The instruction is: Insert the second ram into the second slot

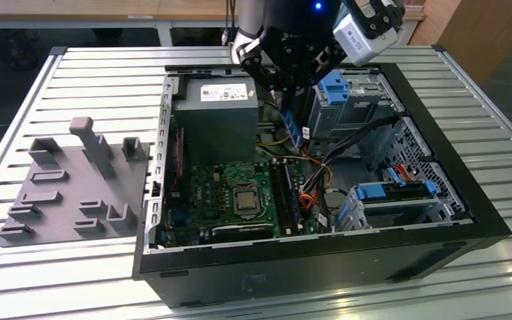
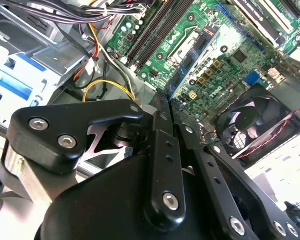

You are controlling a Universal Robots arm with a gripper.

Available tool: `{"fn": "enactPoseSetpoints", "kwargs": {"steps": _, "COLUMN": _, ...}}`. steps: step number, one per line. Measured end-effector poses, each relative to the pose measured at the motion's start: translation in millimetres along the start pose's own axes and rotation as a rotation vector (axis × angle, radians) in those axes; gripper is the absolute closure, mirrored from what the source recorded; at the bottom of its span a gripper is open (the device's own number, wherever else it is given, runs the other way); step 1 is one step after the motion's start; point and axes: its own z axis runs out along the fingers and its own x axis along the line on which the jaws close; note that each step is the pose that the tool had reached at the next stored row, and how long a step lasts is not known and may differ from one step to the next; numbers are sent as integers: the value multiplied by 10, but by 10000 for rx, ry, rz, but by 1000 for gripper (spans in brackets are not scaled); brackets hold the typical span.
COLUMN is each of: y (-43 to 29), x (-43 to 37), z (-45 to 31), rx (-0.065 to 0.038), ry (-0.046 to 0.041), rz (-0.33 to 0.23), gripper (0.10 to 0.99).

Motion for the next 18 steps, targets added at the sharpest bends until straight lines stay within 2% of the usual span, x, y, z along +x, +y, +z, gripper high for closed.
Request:
{"fn": "enactPoseSetpoints", "kwargs": {"steps": 10, "y": 0, "x": 0, "z": 3, "rx": 10, "ry": -19, "rz": 515, "gripper": 949}}
{"fn": "enactPoseSetpoints", "kwargs": {"steps": 18, "y": -1, "x": 0, "z": 20, "rx": 10, "ry": -23, "rz": 606, "gripper": 949}}
